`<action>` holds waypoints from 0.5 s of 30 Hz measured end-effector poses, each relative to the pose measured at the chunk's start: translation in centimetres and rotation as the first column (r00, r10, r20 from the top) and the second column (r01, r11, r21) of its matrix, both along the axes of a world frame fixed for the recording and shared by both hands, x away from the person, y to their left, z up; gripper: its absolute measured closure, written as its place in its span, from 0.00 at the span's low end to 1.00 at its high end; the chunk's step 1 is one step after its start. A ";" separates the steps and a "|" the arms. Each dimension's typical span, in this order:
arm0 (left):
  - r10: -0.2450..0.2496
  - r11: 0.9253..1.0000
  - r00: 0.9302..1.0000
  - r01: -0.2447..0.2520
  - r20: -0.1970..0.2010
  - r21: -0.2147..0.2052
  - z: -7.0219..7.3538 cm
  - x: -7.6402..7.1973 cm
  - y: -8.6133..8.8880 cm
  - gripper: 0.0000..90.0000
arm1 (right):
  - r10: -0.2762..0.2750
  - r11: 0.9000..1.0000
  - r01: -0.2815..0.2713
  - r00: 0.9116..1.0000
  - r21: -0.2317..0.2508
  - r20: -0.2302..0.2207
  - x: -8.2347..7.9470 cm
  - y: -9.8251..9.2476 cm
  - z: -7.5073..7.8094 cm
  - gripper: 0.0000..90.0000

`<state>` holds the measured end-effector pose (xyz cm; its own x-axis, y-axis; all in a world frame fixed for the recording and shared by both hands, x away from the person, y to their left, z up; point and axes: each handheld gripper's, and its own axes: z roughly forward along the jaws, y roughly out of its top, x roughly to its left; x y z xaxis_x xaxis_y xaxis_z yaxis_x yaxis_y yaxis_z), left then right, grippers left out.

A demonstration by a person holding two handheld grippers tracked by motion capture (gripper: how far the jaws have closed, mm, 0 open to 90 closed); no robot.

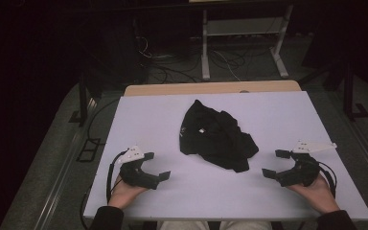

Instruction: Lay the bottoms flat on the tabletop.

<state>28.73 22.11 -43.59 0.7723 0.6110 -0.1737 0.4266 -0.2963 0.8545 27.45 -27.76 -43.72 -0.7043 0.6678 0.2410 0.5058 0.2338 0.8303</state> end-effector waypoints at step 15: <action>0.005 1.000 1.000 -0.005 0.006 0.000 0.2 0.0 0.1 0.00 | -0.011 1.000 0.011 1.000 -0.001 0.014 -0.3 0.0 0.2 0.00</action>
<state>28.70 22.18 -43.38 0.7703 0.6149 -0.1689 0.4229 -0.2944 0.8570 27.18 -27.74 -43.54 -0.7000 0.6758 0.2310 0.4971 0.2287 0.8370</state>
